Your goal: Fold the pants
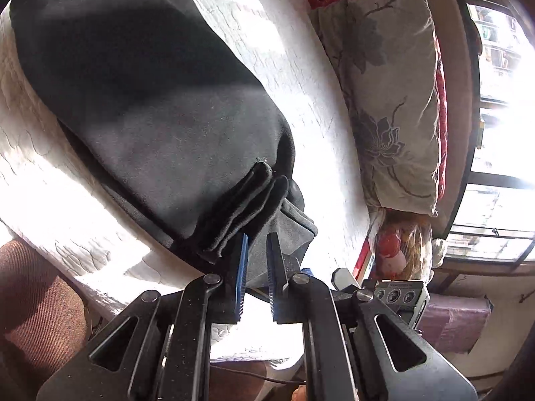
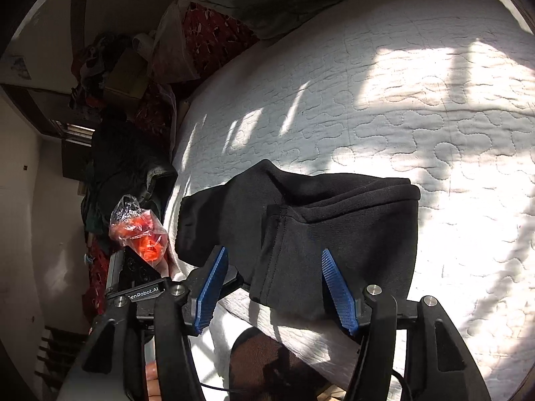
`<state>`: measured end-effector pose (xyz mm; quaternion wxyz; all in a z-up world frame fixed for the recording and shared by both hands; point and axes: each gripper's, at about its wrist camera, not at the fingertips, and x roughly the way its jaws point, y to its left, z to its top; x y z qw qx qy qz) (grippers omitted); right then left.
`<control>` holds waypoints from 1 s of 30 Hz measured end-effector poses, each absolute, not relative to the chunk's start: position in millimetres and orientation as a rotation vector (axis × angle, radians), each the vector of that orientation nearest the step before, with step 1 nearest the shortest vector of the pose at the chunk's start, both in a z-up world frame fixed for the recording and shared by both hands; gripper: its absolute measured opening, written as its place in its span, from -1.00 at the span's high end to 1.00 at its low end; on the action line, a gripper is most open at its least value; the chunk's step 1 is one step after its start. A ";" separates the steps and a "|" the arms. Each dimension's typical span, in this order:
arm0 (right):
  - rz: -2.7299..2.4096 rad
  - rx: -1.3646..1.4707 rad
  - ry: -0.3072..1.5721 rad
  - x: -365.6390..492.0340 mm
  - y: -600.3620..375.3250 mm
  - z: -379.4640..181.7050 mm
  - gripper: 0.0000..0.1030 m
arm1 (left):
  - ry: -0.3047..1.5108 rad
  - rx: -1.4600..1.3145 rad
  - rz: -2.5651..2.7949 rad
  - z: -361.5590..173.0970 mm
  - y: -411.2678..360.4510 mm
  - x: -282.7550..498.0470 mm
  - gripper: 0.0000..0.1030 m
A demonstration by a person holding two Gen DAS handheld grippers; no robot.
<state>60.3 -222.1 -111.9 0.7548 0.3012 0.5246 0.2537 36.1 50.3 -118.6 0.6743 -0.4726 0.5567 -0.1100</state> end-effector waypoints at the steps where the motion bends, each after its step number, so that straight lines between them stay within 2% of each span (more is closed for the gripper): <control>1: 0.548 0.670 1.145 56.6 -229.1 -115.9 -0.36 | 1.248 -1.036 -0.274 -113.0 40.4 38.2 0.85; 3: 0.522 0.727 1.155 50.9 -244.8 -131.2 -0.36 | 1.262 -0.966 -0.322 -110.1 18.7 44.3 0.75; 7: 0.464 0.876 1.170 44.4 -265.0 -168.0 -0.33 | 1.382 -0.810 -0.247 -136.7 -10.9 65.6 0.73; 9: 0.468 0.929 1.151 42.2 -270.1 -172.3 -0.32 | 1.439 -0.887 -0.250 -156.5 -5.3 68.0 0.73; 12: 0.494 0.947 1.112 37.0 -277.4 -156.1 -0.36 | 1.401 -0.964 -0.275 -146.5 18.9 65.6 0.73; 19: 0.497 0.719 1.040 23.9 -262.1 -108.9 -0.49 | 1.256 -0.833 -0.235 -75.5 108.7 74.1 0.71; 21: 0.507 0.653 1.050 22.6 -240.9 -105.2 -0.53 | 1.240 -0.777 -0.178 -63.1 141.3 80.1 0.56; 23: 0.515 0.589 1.063 22.0 -211.0 -103.1 -0.55 | 1.237 -0.728 -0.119 -57.3 173.6 86.9 0.25; 24: 0.511 0.547 1.074 22.7 -195.9 -103.0 -0.56 | 1.241 -0.697 -0.092 -56.3 190.2 92.3 0.20; 30: 0.502 0.277 1.107 25.5 -103.6 -108.8 -0.57 | 1.348 -0.636 -0.124 -85.9 257.5 130.9 0.18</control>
